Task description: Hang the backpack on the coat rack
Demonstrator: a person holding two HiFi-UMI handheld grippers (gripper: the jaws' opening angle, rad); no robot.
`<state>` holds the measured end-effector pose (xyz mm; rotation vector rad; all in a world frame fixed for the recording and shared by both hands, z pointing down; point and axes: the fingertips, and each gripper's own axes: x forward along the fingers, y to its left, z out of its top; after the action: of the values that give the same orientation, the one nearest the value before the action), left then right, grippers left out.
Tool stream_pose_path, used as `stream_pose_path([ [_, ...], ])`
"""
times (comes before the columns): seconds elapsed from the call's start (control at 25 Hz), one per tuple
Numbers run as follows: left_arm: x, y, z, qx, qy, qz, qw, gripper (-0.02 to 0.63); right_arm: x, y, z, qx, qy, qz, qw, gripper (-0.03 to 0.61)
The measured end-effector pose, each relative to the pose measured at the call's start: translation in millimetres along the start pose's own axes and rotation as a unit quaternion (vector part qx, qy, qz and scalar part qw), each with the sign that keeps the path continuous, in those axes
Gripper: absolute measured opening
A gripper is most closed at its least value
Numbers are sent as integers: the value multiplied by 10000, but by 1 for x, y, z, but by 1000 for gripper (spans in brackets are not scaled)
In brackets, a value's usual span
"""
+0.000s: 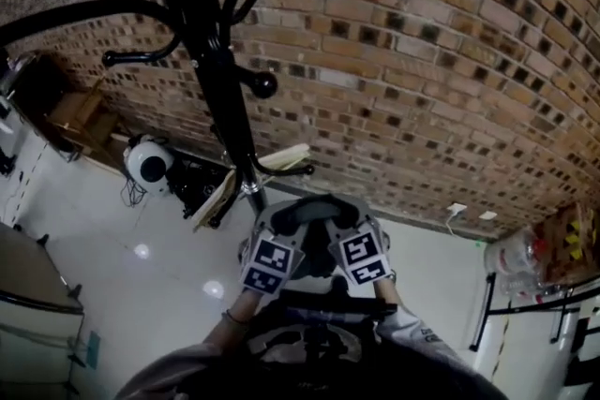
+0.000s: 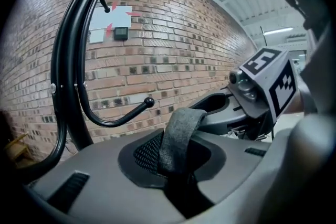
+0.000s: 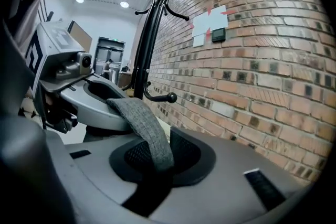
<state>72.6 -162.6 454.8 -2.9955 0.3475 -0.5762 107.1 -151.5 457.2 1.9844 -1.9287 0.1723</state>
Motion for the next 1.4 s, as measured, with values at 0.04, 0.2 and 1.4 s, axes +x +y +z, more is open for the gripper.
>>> stream_pose_path([
  [0.04, 3, 1, 1, -28, 21, 115, 9999, 89, 3, -4, 1, -109, -28, 88, 9999, 80],
  [0.2, 16, 9, 6, -184, 123, 668, 9975, 89, 19, -15, 7, -382, -128, 734, 9965, 78],
  [1.4, 29, 59, 23, -1082, 283, 2960, 9486, 89, 80, -14, 49, -1640, -601, 3770, 9096, 78],
])
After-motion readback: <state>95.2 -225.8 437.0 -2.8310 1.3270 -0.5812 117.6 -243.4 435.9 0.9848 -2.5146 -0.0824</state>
